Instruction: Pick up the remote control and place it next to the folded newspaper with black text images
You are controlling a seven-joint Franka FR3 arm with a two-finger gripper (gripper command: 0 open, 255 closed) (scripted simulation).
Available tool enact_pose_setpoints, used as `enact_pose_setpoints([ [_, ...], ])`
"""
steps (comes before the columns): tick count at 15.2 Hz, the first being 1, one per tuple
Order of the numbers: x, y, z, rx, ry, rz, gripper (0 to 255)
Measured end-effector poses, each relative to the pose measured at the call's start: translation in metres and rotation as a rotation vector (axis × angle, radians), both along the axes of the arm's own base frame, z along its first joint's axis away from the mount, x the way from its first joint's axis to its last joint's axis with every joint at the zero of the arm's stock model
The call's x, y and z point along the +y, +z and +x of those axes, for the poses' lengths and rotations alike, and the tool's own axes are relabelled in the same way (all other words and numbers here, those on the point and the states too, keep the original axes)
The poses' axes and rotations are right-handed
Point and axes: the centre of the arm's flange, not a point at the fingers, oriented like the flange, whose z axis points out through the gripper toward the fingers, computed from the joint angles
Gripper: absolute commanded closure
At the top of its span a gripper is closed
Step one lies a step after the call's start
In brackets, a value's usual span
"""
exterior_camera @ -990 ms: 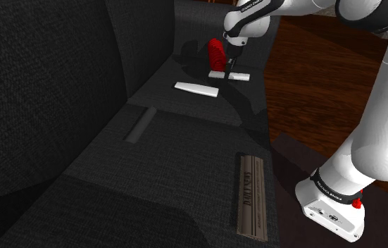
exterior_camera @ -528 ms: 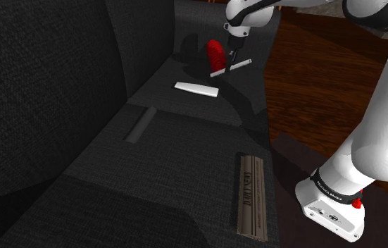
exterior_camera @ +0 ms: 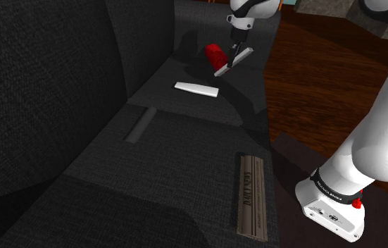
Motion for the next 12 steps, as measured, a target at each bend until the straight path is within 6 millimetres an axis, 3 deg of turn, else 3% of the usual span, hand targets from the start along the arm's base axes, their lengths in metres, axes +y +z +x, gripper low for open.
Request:
enact_pose_setpoints([
  [12, 0.109, 0.006, -0.112, -0.001, 0.001, 0.0, 255],
])
